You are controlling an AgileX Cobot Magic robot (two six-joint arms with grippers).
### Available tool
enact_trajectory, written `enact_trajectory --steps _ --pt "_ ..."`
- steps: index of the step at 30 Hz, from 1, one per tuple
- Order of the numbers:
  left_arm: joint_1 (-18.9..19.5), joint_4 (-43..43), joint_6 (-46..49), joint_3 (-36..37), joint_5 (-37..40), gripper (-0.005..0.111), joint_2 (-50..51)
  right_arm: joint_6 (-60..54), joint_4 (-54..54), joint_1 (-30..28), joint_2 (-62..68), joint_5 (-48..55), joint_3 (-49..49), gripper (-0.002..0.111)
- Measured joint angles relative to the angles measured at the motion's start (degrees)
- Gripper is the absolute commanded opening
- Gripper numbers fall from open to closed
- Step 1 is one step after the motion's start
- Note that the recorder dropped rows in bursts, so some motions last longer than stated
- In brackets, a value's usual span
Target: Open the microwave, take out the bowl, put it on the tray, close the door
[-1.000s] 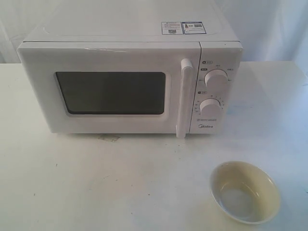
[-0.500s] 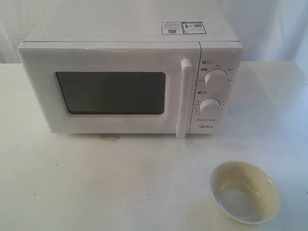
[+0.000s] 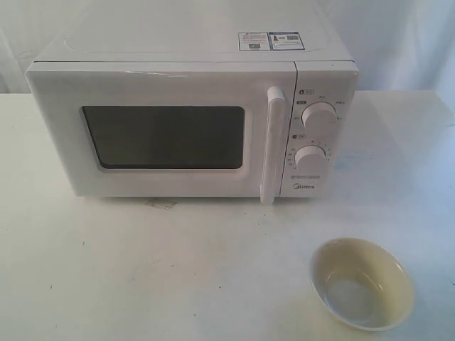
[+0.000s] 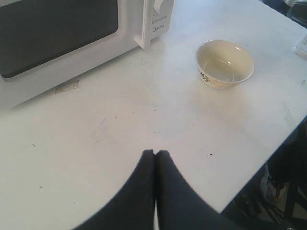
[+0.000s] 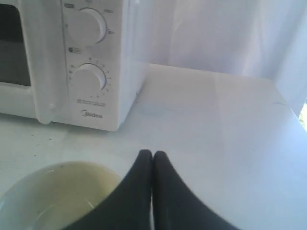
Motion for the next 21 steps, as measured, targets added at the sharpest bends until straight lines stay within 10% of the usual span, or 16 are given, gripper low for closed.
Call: enact_trajectory --steps 21 --pt "0.0 0.0 0.0 0.0 0.0 0.0 0.0 1.45 0.0 -4.76 -0.04 5.08 0.03 0.0"
